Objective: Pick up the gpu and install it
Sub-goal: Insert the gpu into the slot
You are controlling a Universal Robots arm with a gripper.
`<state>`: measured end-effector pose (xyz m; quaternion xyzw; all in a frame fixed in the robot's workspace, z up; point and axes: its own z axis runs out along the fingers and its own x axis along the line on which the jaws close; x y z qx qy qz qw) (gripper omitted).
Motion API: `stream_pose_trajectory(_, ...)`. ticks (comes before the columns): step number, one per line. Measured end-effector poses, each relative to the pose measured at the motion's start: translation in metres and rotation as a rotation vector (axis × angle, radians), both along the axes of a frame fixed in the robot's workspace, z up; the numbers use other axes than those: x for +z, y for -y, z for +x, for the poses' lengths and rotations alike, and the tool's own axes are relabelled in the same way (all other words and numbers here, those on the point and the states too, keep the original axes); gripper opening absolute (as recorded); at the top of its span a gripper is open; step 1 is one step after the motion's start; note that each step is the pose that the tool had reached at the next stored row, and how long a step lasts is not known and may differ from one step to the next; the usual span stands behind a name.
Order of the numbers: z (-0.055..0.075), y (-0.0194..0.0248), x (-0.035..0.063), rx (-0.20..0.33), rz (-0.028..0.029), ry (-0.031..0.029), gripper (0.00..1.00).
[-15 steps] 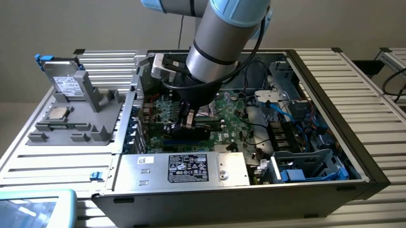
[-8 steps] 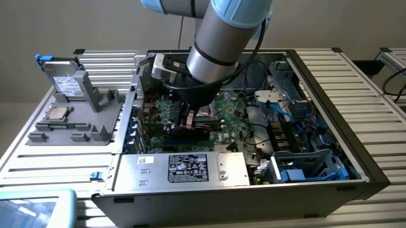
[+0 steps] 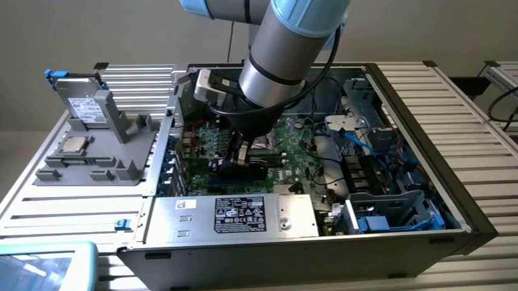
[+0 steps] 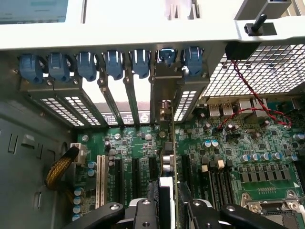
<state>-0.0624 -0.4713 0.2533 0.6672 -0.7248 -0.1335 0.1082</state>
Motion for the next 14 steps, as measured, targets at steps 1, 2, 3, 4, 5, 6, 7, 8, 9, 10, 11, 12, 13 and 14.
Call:
stream_pose_trajectory(1,0.0002,0.0001,0.0000,0.000,-0.0001,0.0000,0.28)
stream_pose_trajectory(2,0.0004,0.0003,0.0000,0.000,-0.0001,0.0000,0.28)
stream_pose_trajectory(3,0.0007,0.0006,-0.0001,0.000,0.0000,0.0000,0.28)
stream_pose_trajectory(4,0.0009,0.0008,-0.0002,0.000,0.0000,0.0000,0.28)
stream_pose_trajectory(5,0.0009,0.0008,-0.0002,0.000,0.0000,0.0000,0.28)
stream_pose_trajectory(6,0.0009,0.0008,-0.0002,0.000,0.0000,0.0000,0.28)
stream_pose_trajectory(7,0.0009,0.0008,-0.0002,0.000,0.0000,0.0000,0.28)
stream_pose_trajectory(8,0.0009,0.0008,-0.0002,0.000,0.0000,0.0000,0.28)
stream_pose_trajectory(9,0.0009,0.0009,-0.0002,0.000,0.0000,0.0000,0.28)
stream_pose_trajectory(10,0.0009,0.0010,-0.0003,0.000,0.0001,-0.0005,0.28)
stream_pose_trajectory(11,0.0009,0.0014,-0.0006,0.000,0.0001,-0.0010,0.28)
stream_pose_trajectory(12,0.0009,0.0016,-0.0012,0.000,0.0000,-0.0011,0.28)
stream_pose_trajectory(13,0.0009,0.0016,-0.0017,0.000,0.0000,-0.0011,0.28)
stream_pose_trajectory(14,0.0009,0.0017,-0.0017,0.000,-0.0003,-0.0014,0.28)
